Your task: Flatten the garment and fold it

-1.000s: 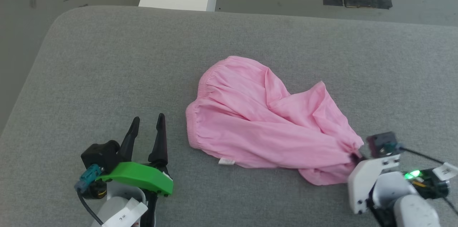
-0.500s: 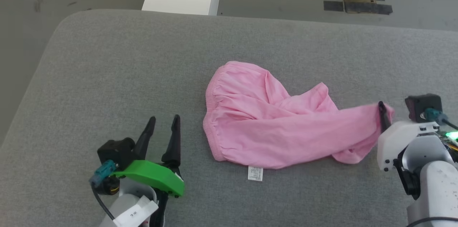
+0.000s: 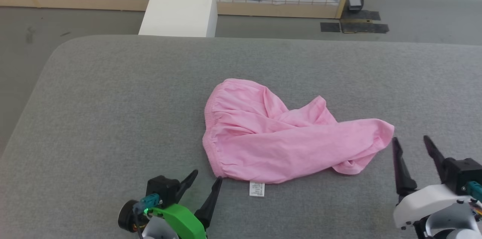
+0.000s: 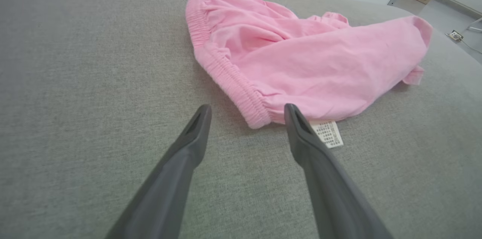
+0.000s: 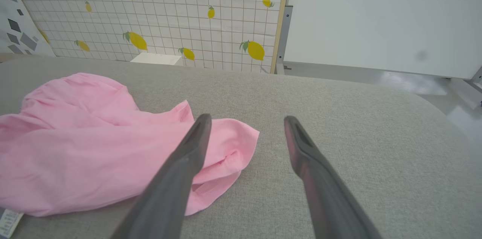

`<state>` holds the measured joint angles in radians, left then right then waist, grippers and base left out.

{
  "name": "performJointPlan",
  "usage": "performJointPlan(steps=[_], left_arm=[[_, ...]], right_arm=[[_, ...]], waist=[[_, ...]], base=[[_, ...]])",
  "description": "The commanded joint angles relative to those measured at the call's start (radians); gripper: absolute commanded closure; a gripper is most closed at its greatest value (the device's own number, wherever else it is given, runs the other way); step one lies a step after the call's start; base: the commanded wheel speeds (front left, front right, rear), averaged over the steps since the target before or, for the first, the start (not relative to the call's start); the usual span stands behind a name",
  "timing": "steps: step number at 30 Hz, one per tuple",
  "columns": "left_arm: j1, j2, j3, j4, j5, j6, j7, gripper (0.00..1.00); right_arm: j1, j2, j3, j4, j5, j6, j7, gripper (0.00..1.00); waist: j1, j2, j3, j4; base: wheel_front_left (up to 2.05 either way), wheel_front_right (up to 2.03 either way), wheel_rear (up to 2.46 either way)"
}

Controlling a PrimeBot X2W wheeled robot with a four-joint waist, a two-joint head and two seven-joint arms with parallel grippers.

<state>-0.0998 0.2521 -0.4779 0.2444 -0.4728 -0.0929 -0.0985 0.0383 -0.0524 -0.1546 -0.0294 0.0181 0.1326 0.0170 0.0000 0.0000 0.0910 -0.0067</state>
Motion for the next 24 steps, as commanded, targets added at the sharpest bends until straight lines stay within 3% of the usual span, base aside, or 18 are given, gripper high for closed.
performJointPlan(steps=[1, 14, 20, 21, 23, 24], left_arm=[[0.001, -0.001, -0.006, 0.019, 0.005, -0.002, 0.01, 0.0], [-0.084, -0.079, 0.038, 0.21, -0.06, 0.064, 0.053, 0.0], [-0.108, -0.082, 0.042, 0.237, -0.072, 0.054, 0.041, 0.0], [-0.111, -0.08, 0.039, 0.237, -0.071, 0.047, 0.035, 0.45], [-0.117, -0.079, 0.034, 0.231, -0.071, 0.035, 0.021, 1.0], [-0.117, -0.077, 0.031, 0.229, -0.07, 0.032, 0.019, 1.0]], right_arm=[[0.015, 0.002, 0.016, -0.011, 0.016, -0.002, -0.004, 0.0], [0.024, 0.002, 0.106, 0.003, 0.062, -0.002, -0.015, 0.0], [0.021, 0.002, 0.11, 0.009, 0.064, -0.002, -0.013, 0.0], [0.02, 0.002, 0.11, 0.01, 0.065, -0.002, -0.013, 0.0], [0.02, 0.002, 0.107, 0.012, 0.066, -0.002, -0.015, 0.0], [0.02, 0.002, 0.106, 0.013, 0.066, -0.002, -0.014, 0.0]], waist=[[0.0, 0.0, -0.01, -0.026], [0.0, 0.0, 0.003, -0.118], [0.0, 0.0, 0.01, -0.135], [0.0, 0.0, 0.011, -0.135], [0.0, 0.0, 0.012, -0.134], [0.0, 0.0, 0.012, -0.132]], base=[[0.0, 0.0, 0.0], [0.0, 0.0, 0.0], [0.0, 0.0, 0.0], [0.0, 0.0, 0.0], [0.0, 0.0, 0.0], [0.0, 0.0, 0.0]])
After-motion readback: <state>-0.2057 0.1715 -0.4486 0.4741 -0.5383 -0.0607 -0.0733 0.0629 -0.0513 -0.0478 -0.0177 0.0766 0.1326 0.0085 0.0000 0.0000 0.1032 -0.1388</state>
